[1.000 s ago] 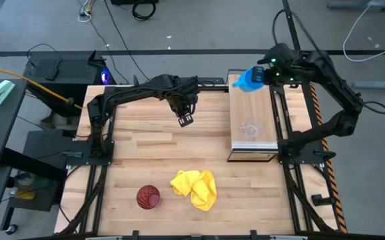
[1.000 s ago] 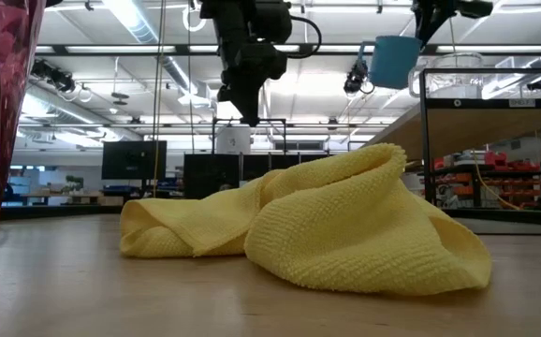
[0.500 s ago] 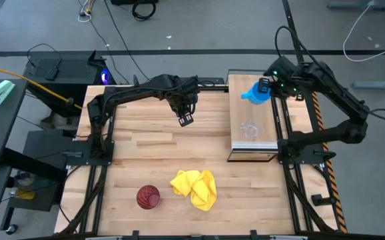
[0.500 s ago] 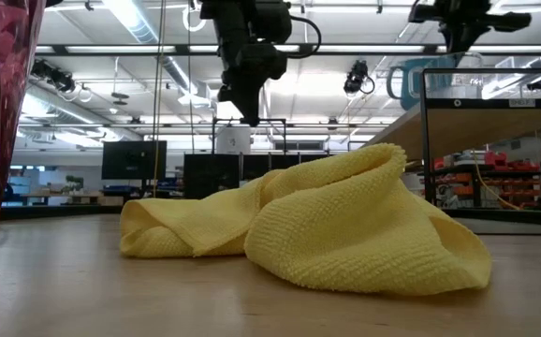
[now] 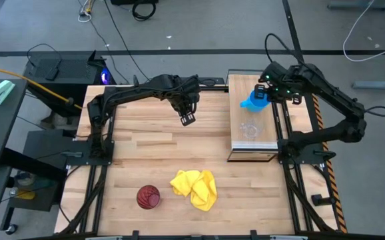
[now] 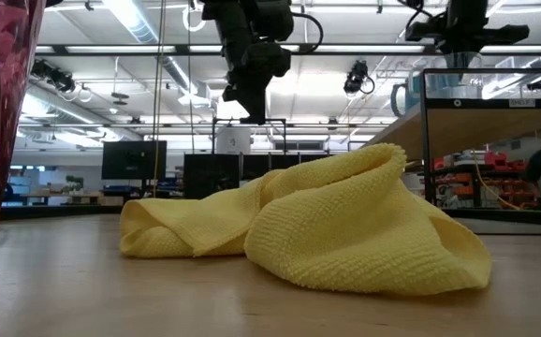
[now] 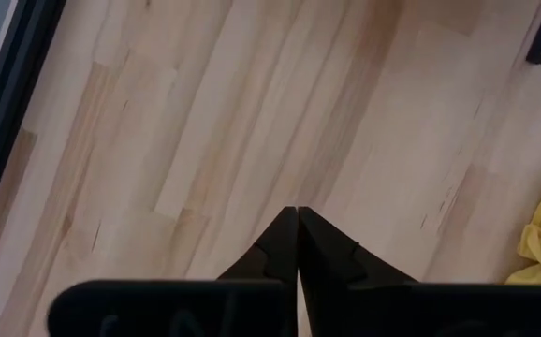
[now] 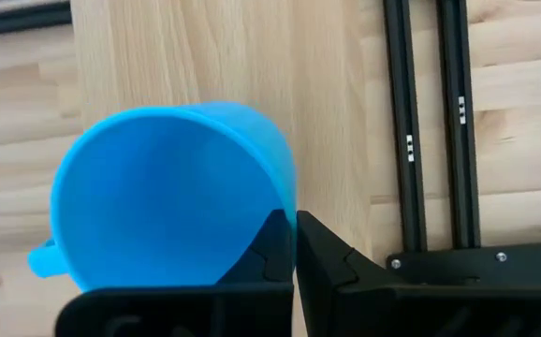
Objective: Stack small to large cups/mugs on shelf
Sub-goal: Put the blue mug on the shelf
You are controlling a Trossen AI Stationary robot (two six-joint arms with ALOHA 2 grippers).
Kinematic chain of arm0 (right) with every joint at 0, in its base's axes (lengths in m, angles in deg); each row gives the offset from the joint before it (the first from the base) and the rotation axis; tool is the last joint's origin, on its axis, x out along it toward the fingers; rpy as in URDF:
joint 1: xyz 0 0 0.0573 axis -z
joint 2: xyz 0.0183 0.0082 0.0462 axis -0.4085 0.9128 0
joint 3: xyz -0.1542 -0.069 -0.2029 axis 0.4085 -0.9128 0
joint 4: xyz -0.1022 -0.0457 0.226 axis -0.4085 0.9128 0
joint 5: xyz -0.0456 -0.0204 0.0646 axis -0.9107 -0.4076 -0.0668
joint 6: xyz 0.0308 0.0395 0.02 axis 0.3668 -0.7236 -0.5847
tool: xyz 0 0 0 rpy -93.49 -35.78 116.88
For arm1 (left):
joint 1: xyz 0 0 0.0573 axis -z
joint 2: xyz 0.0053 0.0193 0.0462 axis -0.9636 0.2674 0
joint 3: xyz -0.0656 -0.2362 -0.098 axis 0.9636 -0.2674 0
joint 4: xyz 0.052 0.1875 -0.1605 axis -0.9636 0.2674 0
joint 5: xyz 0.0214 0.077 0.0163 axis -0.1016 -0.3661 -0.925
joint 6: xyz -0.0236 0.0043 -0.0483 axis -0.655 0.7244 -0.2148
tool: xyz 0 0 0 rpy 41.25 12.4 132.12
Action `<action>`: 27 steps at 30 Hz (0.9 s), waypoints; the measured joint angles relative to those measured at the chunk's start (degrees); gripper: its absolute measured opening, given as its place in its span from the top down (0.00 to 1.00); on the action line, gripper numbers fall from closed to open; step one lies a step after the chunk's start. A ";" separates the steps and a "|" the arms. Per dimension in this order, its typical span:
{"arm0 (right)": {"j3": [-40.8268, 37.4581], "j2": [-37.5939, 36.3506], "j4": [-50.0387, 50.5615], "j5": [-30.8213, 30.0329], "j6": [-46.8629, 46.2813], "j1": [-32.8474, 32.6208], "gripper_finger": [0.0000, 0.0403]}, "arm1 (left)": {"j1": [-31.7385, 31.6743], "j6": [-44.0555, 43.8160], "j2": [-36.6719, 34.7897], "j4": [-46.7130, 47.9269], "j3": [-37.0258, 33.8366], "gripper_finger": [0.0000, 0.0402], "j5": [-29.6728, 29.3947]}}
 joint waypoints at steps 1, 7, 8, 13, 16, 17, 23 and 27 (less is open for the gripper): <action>0.00 0.48 0.00 -0.01 0.58 0.00 0.99 | 0.00 -0.15 0.00 0.00 0.00 0.97 0.00; 0.00 2.28 0.00 0.01 1.90 0.00 0.99 | 0.00 -0.51 0.00 0.02 0.00 0.95 0.02; 0.00 2.27 0.00 0.01 1.90 0.00 0.99 | 0.00 -0.55 0.00 0.02 0.00 0.94 0.02; 0.02 2.01 0.04 2.37 2.24 0.00 0.99 | 0.00 -0.63 0.00 0.02 0.00 0.95 0.02; 0.02 1.99 0.02 3.69 2.73 -0.02 0.97 | 0.00 -0.63 0.00 -0.02 0.00 0.97 0.02; 0.02 1.99 0.02 3.71 2.73 -0.02 0.96 | 0.00 -0.65 0.00 -0.05 0.00 0.97 0.02; 0.02 1.99 0.03 3.68 2.35 0.00 0.91 | 0.00 -1.46 0.00 -0.06 0.00 0.95 0.02; 0.02 1.99 0.02 3.69 2.73 -0.02 0.89 | 0.00 -1.44 0.00 -0.07 0.00 0.94 0.02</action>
